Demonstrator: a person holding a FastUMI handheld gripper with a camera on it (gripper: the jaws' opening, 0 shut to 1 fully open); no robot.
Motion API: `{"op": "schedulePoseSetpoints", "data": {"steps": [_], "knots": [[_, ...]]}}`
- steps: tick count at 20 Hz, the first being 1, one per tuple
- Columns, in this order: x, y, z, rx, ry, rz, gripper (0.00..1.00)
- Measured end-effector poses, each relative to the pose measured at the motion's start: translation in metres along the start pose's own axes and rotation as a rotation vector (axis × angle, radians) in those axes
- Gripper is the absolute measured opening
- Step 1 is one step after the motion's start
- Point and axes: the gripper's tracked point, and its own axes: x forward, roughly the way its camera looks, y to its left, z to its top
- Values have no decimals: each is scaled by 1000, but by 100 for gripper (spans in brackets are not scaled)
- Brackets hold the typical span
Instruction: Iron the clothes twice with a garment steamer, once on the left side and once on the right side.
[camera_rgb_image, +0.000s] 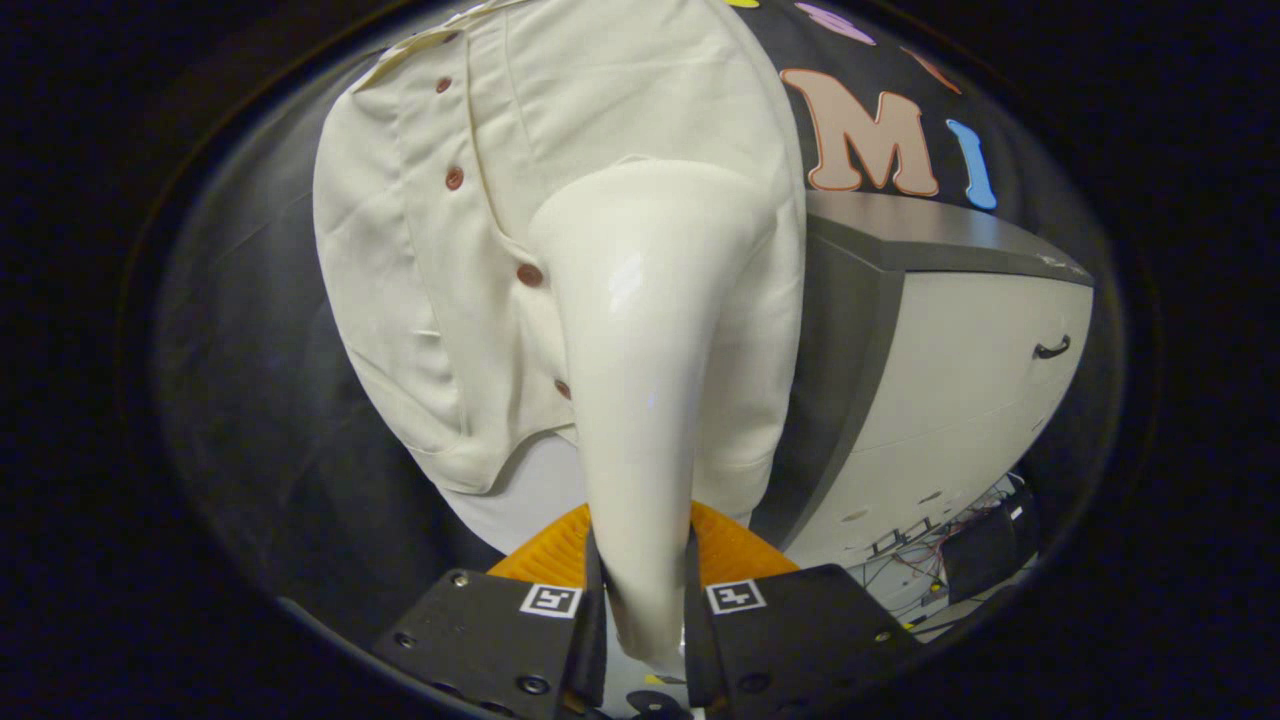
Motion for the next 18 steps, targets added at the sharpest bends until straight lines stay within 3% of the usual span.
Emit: {"op": "schedulePoseSetpoints", "data": {"steps": [8,12,18], "knots": [[-41,-8,-21,20,3,-14,31],[-115,-1,-6,45,-108,-24,31],[-273,13,6,27,-314,-86,31]]}}
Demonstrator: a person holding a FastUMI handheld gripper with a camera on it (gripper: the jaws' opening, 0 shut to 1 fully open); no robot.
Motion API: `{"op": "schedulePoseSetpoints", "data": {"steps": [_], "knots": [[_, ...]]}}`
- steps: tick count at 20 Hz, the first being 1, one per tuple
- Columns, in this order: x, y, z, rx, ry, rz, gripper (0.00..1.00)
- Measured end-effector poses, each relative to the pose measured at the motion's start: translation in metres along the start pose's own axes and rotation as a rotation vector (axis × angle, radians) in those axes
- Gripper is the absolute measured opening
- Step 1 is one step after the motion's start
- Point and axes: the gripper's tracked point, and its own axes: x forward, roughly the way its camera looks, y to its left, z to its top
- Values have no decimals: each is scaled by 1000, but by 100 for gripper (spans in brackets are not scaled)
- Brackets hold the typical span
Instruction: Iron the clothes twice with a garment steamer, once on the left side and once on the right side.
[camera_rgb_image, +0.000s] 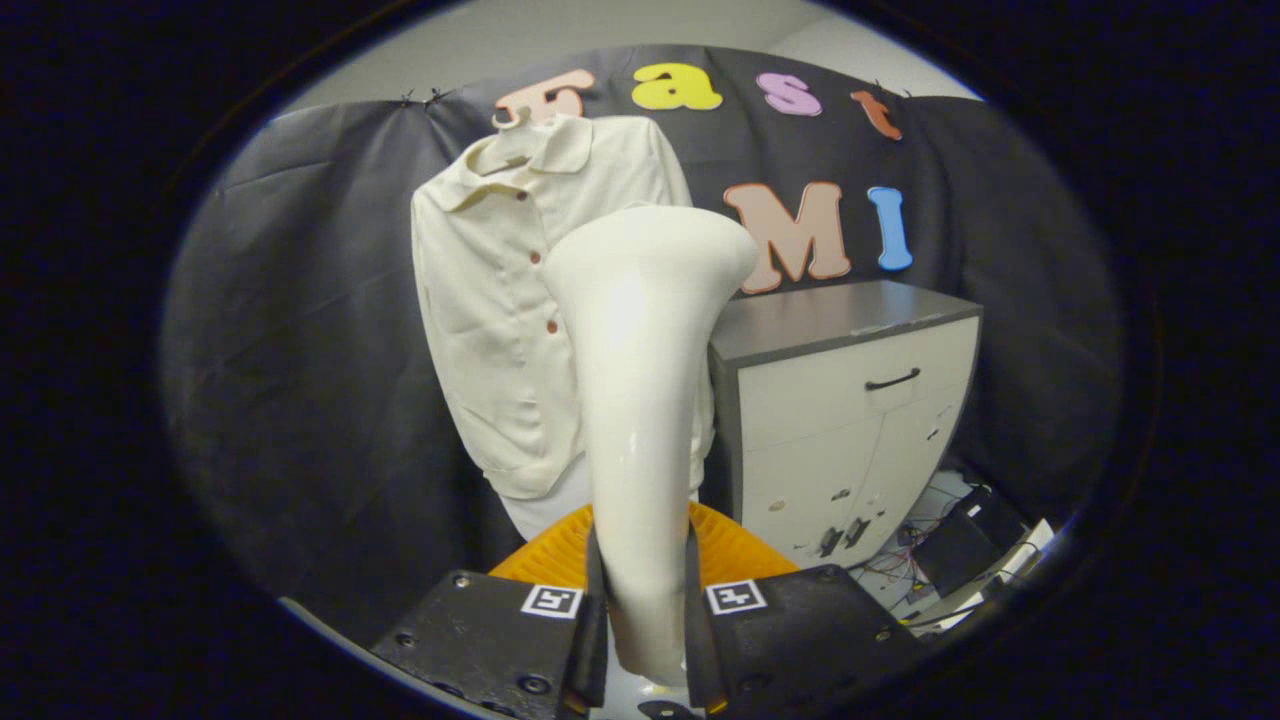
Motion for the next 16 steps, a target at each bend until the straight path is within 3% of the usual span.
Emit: {"op": "schedulePoseSetpoints", "data": {"steps": [4,7,16], "knots": [[-81,-5,23,12,-82,-28,31],[-117,-13,34,12,-126,-32,31],[-161,-52,45,-8,-143,29,31]]}}
